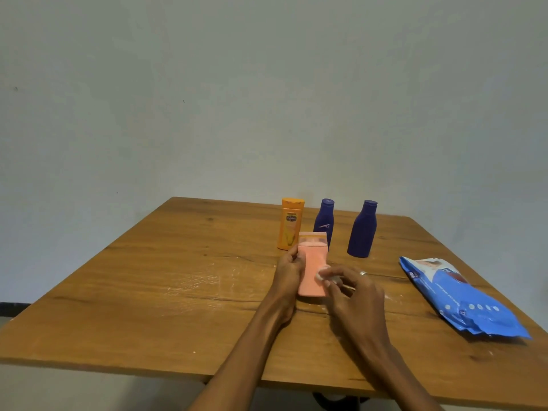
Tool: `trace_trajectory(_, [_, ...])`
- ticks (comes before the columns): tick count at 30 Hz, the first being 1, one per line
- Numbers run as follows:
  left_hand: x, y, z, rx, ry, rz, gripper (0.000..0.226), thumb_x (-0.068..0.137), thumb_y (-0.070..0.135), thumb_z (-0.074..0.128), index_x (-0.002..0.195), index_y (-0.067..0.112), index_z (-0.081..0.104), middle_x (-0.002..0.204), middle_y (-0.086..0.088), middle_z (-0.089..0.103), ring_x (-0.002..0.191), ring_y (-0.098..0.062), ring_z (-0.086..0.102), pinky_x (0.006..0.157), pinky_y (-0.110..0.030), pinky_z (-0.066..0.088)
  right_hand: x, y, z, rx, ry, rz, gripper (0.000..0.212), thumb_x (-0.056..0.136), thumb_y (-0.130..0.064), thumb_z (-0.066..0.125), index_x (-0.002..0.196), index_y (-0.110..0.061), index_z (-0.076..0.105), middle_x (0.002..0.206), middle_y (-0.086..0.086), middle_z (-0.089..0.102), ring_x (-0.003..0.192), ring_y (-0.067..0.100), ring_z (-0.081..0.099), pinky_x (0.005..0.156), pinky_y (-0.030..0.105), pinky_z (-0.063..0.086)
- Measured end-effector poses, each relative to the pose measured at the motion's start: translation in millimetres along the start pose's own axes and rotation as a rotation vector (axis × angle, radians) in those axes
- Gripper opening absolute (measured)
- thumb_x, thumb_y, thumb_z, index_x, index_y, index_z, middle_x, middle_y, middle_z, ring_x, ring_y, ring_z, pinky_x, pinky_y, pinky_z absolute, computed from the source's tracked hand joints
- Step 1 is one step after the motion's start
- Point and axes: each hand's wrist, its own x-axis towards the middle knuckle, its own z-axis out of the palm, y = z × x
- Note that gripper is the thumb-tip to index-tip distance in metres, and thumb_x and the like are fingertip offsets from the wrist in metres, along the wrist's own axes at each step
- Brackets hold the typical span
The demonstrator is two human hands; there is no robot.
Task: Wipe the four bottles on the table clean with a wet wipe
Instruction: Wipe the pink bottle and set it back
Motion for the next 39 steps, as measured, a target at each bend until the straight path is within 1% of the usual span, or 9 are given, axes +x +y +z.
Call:
trace_trajectory(6, [0.2, 2.5, 2.2, -0.021, 0.074, 0.005, 0.036, 0.102, 0.032, 0.051, 0.136, 0.020, 0.048, 0.117, -0.009, 0.067, 0.101, -0.025, 0.069, 0.077, -0.041, 0.062, -4.0, 7.7, -4.1, -0.083, -0.057, 0.026, 0.024, 0.087, -0.019, 0.073, 0.094, -0.041, 0.068, 0.113, -0.018, 0.061, 0.100, 0.003, 0.061, 0.064, 0.015, 0.054])
trace_trajectory(8, [-1.7, 2.3, 4.1, -0.013, 0.068, -0.002, 0.038, 0.098, 0.025, 0.059, 0.134, 0.019, 0.049, 0.116, -0.006, 0.066, 0.098, -0.020, 0.068, 0.068, -0.035, 0.062, -3.4, 8.6, -3.6, -0.071, -0.047, 0.010, 0.022, 0.086, -0.020, 0.074, 0.094, -0.040, 0.069, 0.109, -0.020, 0.063, 0.100, 0.002, 0.062, 0.069, 0.017, 0.055])
trace_trajectory(12, [-0.9, 3.6, 1.6, -0.004, 0.087, 0.022, 0.041, 0.095, 0.018, 0.063, 0.134, 0.020, 0.049, 0.120, -0.006, 0.064, 0.102, -0.019, 0.066, 0.073, -0.037, 0.061, -1.8, 11.1, -4.4, -0.055, -0.034, -0.037, 0.025, 0.087, -0.014, 0.071, 0.098, -0.038, 0.070, 0.108, -0.020, 0.064, 0.103, 0.000, 0.060, 0.072, 0.014, 0.053])
trace_trajectory(17, [-1.8, 11.6, -17.2, 0.068, 0.152, 0.131, 0.037, 0.094, 0.010, 0.063, 0.127, 0.021, 0.050, 0.115, 0.001, 0.059, 0.096, -0.013, 0.060, 0.052, -0.020, 0.055, 7.8, 13.9, -6.9, -0.013, 0.025, -0.097, 0.030, 0.087, -0.009, 0.071, 0.102, -0.035, 0.071, 0.104, -0.022, 0.066, 0.102, -0.007, 0.061, 0.081, 0.016, 0.055])
trace_trajectory(24, [13.3, 23.3, -62.0, 0.007, 0.300, 0.197, 0.040, 0.092, 0.004, 0.063, 0.127, 0.020, 0.054, 0.116, 0.000, 0.062, 0.106, -0.022, 0.061, 0.082, -0.055, 0.059, 34.5, 27.2, 4.1, -0.095, 0.034, -0.154, 0.031, 0.086, -0.009, 0.074, 0.105, -0.034, 0.071, 0.105, -0.017, 0.068, 0.101, -0.003, 0.062, 0.084, 0.018, 0.055])
trace_trajectory(28, [30.2, 24.6, -83.8, 0.139, 0.340, 0.280, 0.041, 0.091, 0.003, 0.066, 0.129, 0.016, 0.056, 0.114, -0.001, 0.065, 0.103, -0.016, 0.063, 0.076, -0.034, 0.061, 45.9, 34.9, 14.3, -0.120, 0.001, -0.198, 0.029, 0.087, -0.012, 0.072, 0.109, -0.031, 0.071, 0.108, -0.016, 0.066, 0.105, 0.000, 0.060, 0.086, 0.020, 0.056])
trace_trajectory(33, [56.8, 23.8, -100.9, 0.212, 0.376, 0.271, 0.036, 0.090, 0.003, 0.069, 0.120, 0.020, 0.059, 0.116, -0.005, 0.068, 0.106, -0.022, 0.065, 0.089, -0.047, 0.058, 58.5, 38.5, 25.1, -0.146, -0.037, -0.237, 0.031, 0.087, -0.011, 0.072, 0.111, -0.031, 0.070, 0.111, -0.014, 0.065, 0.108, 0.000, 0.059, 0.088, 0.016, 0.053])
trace_trajectory(37, [79.4, 24.5, -112.5, 0.221, 0.397, 0.264, 0.043, 0.089, -0.001, 0.067, 0.131, 0.005, 0.057, 0.119, -0.009, 0.066, 0.099, -0.013, 0.064, 0.071, -0.021, 0.057, 61.8, 43.0, 25.2, -0.128, 0.006, -0.234, 0.031, 0.087, -0.010, 0.072, 0.110, -0.032, 0.070, 0.109, -0.016, 0.065, 0.108, 0.001, 0.060, 0.086, 0.018, 0.054])
trace_trajectory(39, [88.3, 25.2, -116.0, 0.223, 0.399, 0.258, 0.045, 0.090, -0.001, 0.067, 0.133, 0.003, 0.055, 0.118, -0.008, 0.066, 0.100, -0.014, 0.064, 0.069, -0.019, 0.056, 61.5, 43.5, 25.2, -0.122, 0.007, -0.242, 0.032, 0.087, -0.010, 0.073, 0.109, -0.031, 0.070, 0.109, -0.017, 0.066, 0.108, 0.001, 0.060, 0.086, 0.018, 0.054])
